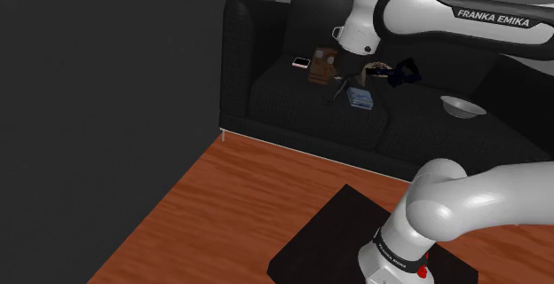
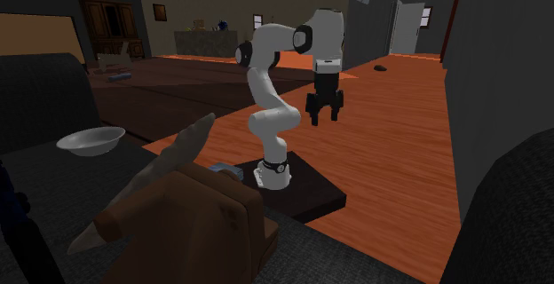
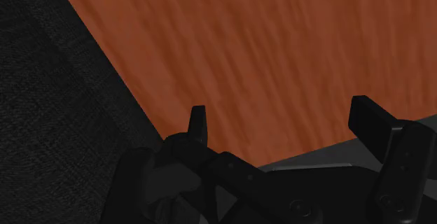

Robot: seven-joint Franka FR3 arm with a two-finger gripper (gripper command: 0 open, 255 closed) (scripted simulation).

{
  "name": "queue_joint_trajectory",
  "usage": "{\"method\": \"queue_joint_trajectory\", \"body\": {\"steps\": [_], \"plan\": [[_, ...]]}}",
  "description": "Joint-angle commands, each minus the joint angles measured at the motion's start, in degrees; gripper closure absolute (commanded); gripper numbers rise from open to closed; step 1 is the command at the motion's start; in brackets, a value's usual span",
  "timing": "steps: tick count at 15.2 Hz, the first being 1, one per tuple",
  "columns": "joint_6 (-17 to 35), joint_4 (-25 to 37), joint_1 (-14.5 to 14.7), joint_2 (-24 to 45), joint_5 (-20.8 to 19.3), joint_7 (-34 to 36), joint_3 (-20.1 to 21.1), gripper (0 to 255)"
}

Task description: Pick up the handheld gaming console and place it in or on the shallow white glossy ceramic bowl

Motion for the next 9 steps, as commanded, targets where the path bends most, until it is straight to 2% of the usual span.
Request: {"method": "queue_joint_trajectory", "body": {"steps": [1, 5, 9], "plan": [[0.0, 0.0, 0.0, 0.0, 0.0, 0.0, 0.0, 0], [0.2, 2.6, -4.8, 10.4, -8.6, 7.1, 6.4, 0], [-1.8, 5.9, -9.8, 21.2, -18.5, 15.5, 12.0, 0]]}}
